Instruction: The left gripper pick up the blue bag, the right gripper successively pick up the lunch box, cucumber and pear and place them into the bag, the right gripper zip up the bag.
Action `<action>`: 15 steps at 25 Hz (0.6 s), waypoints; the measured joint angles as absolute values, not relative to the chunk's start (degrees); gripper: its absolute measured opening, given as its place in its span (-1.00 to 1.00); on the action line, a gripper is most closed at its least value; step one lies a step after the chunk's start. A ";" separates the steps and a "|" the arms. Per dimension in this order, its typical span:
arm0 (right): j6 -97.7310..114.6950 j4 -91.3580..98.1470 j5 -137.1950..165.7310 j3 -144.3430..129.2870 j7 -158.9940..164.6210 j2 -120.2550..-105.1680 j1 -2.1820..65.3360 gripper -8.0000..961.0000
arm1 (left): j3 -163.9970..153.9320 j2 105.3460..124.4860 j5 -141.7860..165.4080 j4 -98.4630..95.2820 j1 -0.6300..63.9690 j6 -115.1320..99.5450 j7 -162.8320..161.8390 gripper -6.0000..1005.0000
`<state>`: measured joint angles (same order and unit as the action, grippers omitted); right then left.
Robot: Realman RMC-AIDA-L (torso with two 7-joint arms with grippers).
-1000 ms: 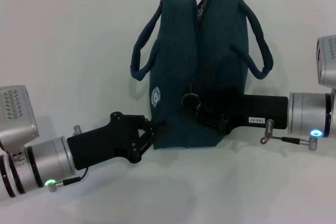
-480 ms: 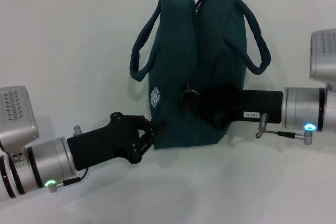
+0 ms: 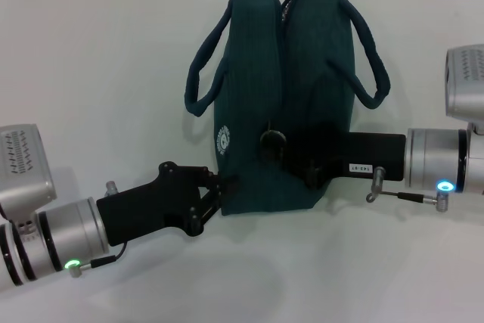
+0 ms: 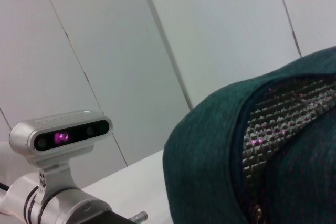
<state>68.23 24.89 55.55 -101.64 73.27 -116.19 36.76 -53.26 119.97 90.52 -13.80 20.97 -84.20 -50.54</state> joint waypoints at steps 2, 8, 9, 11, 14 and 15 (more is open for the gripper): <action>68.43 24.93 55.47 -101.66 73.27 -116.19 36.51 -0.97 | -53.26 119.97 90.52 -13.80 20.94 -84.20 -50.54 -0.88; 71.29 25.24 55.33 -100.07 73.19 -115.82 33.63 -0.97 | -53.22 119.97 90.52 -13.87 20.69 -84.13 -50.53 -0.88; 73.04 25.29 55.31 -98.60 72.85 -115.64 32.58 -0.97 | -53.20 119.97 90.52 -13.90 20.62 -84.13 -50.53 -0.88; 75.78 25.31 55.39 -96.01 72.24 -115.43 31.11 -0.97 | -53.18 119.97 90.52 -13.91 20.65 -84.11 -50.53 -0.88; 78.87 25.32 55.68 -92.55 70.86 -115.31 29.35 -0.97 | -53.21 119.97 90.52 -13.89 20.87 -84.11 -50.53 -0.88; 79.48 25.34 55.72 -91.75 70.24 -115.30 28.94 -0.97 | -53.23 119.97 90.52 -13.89 20.89 -84.11 -50.53 -0.88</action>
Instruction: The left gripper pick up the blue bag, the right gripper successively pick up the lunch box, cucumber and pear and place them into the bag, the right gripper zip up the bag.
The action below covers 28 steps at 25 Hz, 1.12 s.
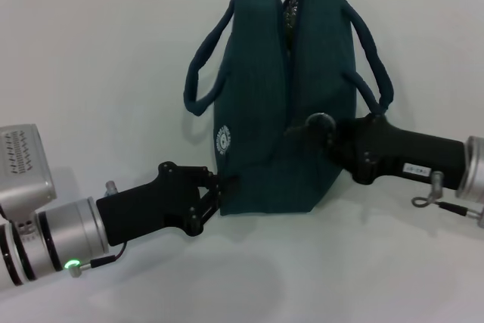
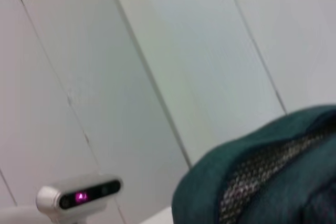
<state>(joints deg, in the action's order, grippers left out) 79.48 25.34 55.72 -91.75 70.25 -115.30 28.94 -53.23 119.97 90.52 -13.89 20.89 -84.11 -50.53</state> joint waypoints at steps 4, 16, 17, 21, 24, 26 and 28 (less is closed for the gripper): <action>79.95 25.66 55.72 -91.16 68.85 -115.31 28.66 -0.97 | -53.26 119.94 90.52 -13.98 20.94 -84.12 -50.52 -0.88; 80.36 28.80 55.76 -91.19 65.00 -115.49 29.75 -0.97 | -53.26 119.92 90.56 -14.04 20.91 -84.06 -50.51 -0.88; 80.43 28.82 55.78 -91.19 64.92 -115.48 30.18 -0.97 | -53.26 119.92 90.56 -14.02 20.91 -84.04 -50.49 -0.88; 81.21 28.81 55.85 -91.20 64.94 -115.36 30.64 -0.97 | -53.26 119.95 90.56 -13.97 20.92 -83.89 -50.45 -0.88; 82.43 28.98 55.74 -90.38 64.92 -115.34 30.65 -0.97 | -53.26 119.97 90.53 -13.86 20.87 -83.74 -50.30 -0.88; 83.14 29.11 55.78 -89.25 64.85 -115.36 30.59 -0.97 | -53.26 119.97 90.51 -13.81 20.86 -83.71 -49.91 -0.88; 83.61 29.20 55.78 -88.62 64.75 -115.40 30.52 -0.97 | -53.26 119.98 90.47 -13.81 20.79 -83.71 -49.70 -0.88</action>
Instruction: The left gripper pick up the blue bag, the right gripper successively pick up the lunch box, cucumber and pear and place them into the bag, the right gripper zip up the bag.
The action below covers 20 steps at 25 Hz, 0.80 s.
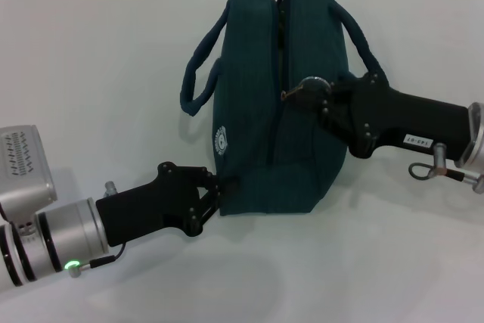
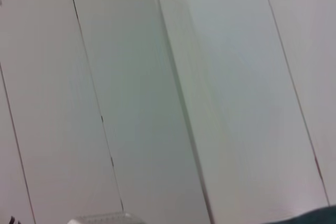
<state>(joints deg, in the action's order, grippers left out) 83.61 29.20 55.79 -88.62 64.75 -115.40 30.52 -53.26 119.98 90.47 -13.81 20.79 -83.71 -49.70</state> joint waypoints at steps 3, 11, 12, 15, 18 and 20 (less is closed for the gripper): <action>83.85 29.52 55.75 -87.85 64.72 -115.45 30.36 -0.97 | -53.26 119.97 90.47 -13.80 20.67 -83.71 -49.69 -0.88; 83.44 29.57 55.59 -86.34 64.70 -115.57 30.26 -0.97 | -55.29 119.90 90.95 -13.88 20.41 -83.66 -48.96 -0.88; 83.46 29.45 55.62 -86.39 64.75 -115.58 30.45 -0.97 | -55.43 119.91 90.95 -13.91 20.41 -83.71 -48.96 -0.88; 83.48 29.06 55.85 -86.83 64.98 -115.55 30.63 -0.97 | -55.24 120.05 90.32 -13.99 20.39 -84.56 -48.98 -0.88; 83.66 28.75 56.48 -86.95 65.03 -115.50 30.66 -0.97 | -55.19 120.09 88.05 -13.82 20.40 -86.29 -48.97 -0.88; 83.77 28.71 56.85 -86.97 65.08 -115.50 30.60 -0.97 | -55.21 120.08 86.29 -13.74 20.22 -87.34 -48.98 -0.88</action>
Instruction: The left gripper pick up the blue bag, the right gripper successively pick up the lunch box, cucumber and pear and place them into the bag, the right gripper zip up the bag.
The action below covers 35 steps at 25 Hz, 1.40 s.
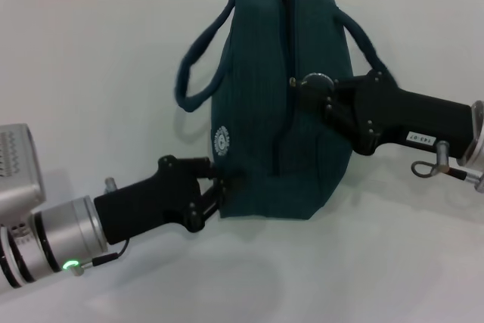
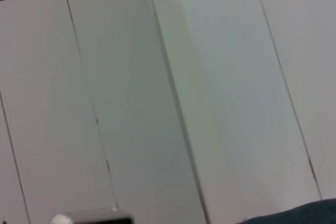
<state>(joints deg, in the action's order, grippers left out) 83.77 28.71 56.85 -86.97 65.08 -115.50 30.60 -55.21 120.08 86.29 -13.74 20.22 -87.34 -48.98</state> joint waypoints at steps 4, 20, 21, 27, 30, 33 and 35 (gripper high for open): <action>84.45 28.67 57.37 -87.01 65.22 -115.48 30.37 -0.97 | -55.26 120.09 84.23 -13.68 19.79 -89.27 -49.17 -0.88; 87.05 28.47 58.60 -86.99 64.88 -115.61 29.95 -0.97 | -56.28 120.40 83.12 -9.43 22.27 -91.87 -45.97 0.21; 87.09 28.47 58.62 -86.99 64.88 -115.64 29.96 -0.97 | -56.34 120.45 83.01 -9.07 22.41 -91.72 -45.12 0.11; 87.50 28.91 58.53 -86.69 65.19 -115.54 29.99 -0.97 | -56.34 120.46 82.96 -7.12 23.04 -91.09 -43.02 -0.36; 87.56 28.94 58.43 -86.44 65.21 -115.41 30.18 -0.97 | -56.68 120.27 83.29 -7.48 22.91 -91.03 -42.45 -0.51; 87.57 28.98 58.40 -85.70 65.22 -115.40 30.46 -0.97 | -58.30 120.01 83.43 -7.78 23.04 -91.03 -41.82 -0.60; 87.56 29.17 58.36 -84.98 65.25 -115.41 30.54 -0.97 | -59.05 119.89 83.45 -7.92 23.12 -90.97 -41.67 -0.66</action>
<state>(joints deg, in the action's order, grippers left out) 87.56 29.17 58.36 -84.98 65.25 -115.41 30.54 -59.05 119.89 83.45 -7.92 23.12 -90.97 -41.67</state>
